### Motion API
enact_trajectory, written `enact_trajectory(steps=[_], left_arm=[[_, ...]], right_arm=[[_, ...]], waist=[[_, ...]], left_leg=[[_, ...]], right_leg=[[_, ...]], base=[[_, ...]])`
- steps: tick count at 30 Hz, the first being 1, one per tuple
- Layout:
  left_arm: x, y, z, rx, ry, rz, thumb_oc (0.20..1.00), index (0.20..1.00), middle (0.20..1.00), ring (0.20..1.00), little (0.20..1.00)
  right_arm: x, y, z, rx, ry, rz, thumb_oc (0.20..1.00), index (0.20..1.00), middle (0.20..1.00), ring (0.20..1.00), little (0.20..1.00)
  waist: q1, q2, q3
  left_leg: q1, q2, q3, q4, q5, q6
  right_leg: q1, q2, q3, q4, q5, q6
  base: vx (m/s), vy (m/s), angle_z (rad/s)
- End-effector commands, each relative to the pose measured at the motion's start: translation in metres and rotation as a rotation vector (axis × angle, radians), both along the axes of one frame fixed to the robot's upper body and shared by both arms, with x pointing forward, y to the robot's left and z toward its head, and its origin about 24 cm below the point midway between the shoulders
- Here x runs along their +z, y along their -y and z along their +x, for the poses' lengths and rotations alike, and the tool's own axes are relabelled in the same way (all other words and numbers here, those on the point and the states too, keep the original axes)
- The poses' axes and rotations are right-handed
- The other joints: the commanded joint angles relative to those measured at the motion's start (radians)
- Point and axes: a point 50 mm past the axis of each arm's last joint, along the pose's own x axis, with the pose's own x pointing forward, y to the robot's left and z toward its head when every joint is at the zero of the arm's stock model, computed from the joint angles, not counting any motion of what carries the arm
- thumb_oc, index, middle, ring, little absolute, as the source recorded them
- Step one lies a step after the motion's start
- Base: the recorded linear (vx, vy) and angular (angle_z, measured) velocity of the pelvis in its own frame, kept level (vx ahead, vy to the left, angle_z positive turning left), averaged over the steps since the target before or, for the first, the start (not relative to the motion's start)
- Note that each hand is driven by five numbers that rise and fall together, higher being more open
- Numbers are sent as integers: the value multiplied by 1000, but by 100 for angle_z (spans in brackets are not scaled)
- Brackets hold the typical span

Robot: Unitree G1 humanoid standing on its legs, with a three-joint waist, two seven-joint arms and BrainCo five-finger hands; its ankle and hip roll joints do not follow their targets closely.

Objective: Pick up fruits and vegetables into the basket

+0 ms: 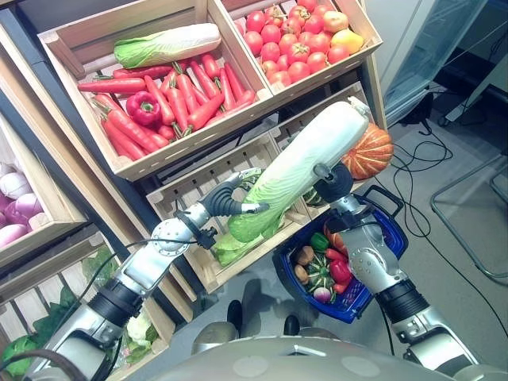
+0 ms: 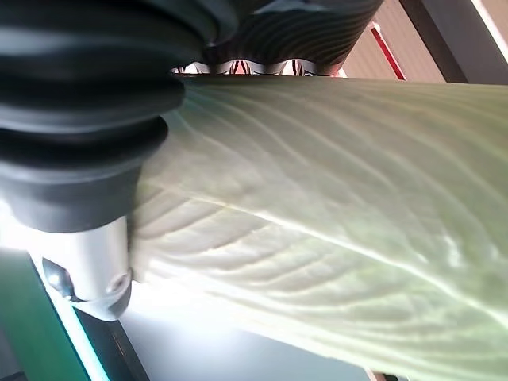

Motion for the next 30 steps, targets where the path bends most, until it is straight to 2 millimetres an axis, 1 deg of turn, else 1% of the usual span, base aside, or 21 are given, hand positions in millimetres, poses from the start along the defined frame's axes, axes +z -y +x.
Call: enact_trajectory(steps=[1,3,7,8,9,10,11,17,21,23,24,26,27,28,30], left_arm=[[6,-8,7,21,-5,-20,200,200,200,200,200],[0,-14,7,55,-48,-12,200,200,200,200,200],[-5,-21,10,135,-45,2,200,200,200,200,200],[-5,-23,10,155,-37,11,435,435,435,435,435],[-5,-27,11,189,-23,18,624,624,624,624,624],[-6,-31,11,215,-16,24,918,918,918,918,918],[-6,-35,12,247,-3,30,1000,1000,1000,1000,1000],[-4,-58,13,437,108,72,1000,1000,1000,1000,1000],[6,-69,19,535,205,75,1000,1000,1000,1000,1000],[17,-75,25,625,295,49,1000,1000,1000,1000,1000],[20,-76,26,654,317,43,1000,1000,1000,1000,1000],[30,-80,31,735,400,-2,1000,1000,1000,1000,1000],[32,-81,32,749,417,-9,1000,1000,1000,1000,1000],[37,-80,34,770,442,-24,1000,1000,1000,1000,1000],[41,-78,36,802,480,-53,1000,1000,1000,1000,1000]], right_arm=[[21,-6,-6,80,125,40,200,200,200,200,200],[20,-4,-7,64,114,58,200,200,200,200,200],[14,0,-6,8,81,74,200,200,200,200,200],[13,1,-6,-10,72,79,200,200,200,200,200],[11,3,-6,-35,61,82,200,200,200,200,200],[9,5,-5,-60,51,81,200,200,200,200,200],[7,7,-5,-87,42,78,200,200,200,200,200],[-4,22,-7,-253,-8,42,200,200,200,200,200],[-4,33,-4,-350,-5,23,200,200,200,200,200],[-2,42,3,-439,0,18,200,200,200,200,200],[-2,44,5,-461,-3,21,200,200,200,200,200],[2,53,9,-570,5,38,200,200,200,200,200],[2,57,10,-607,3,36,200,200,200,200,200],[4,63,13,-673,-4,39,200,200,200,200,200],[3,75,16,-828,-50,45,200,200,200,200,200]], waist=[[17,-36,-40],[17,-34,-40],[17,-34,-35],[17,-34,-34],[17,-34,-31],[16,-34,-29],[17,-34,-27],[12,-30,8],[9,-27,56],[4,-24,105],[3,-23,118],[-4,-22,185],[-5,-22,199],[-6,-21,227],[-9,-23,270]], left_leg=[[27,-32,24,2,-132,35],[25,-31,25,2,-131,36],[26,-31,28,2,-132,37],[27,-31,30,2,-132,37],[27,-31,31,2,-132,38],[25,-31,33,2,-131,38],[18,-32,34,2,-126,39],[-5,-31,44,17,-127,40],[-35,-29,49,41,-133,38],[-75,-29,51,72,-135,36],[-86,-29,54,86,-137,35],[-158,-29,62,174,-143,24],[-174,-27,64,196,-146,22],[-208,-27,63,239,-148,17],[-280,-22,65,348,-170,6]], right_leg=[[-41,-42,13,4,12,98],[-43,-42,13,4,12,98],[-43,-43,14,4,11,98],[-43,-42,15,4,11,97],[-44,-41,17,4,11,96],[-46,-40,19,4,11,96],[-52,-40,19,6,14,94],[-85,-37,21,41,0,88],[-117,-35,21,72,-13,81],[-159,-31,20,108,-24,71],[-171,-31,18,123,-28,69],[-230,-28,11,210,-53,58],[-245,-28,11,231,-58,56],[-273,-31,9,272,-64,51],[-336,-38,7,363,-84,43]], base=[[0,0,0],[0,0,0],[0,0,0],[0,0,0],[0,0,0],[7,-3,-3],[2,-3,-7],[-2,0,-4],[-103,-2,-4],[-188,-4,-2],[-192,-6,-5],[-233,-17,-7],[-214,-28,-3],[-176,-32,1],[-174,-44,7]])
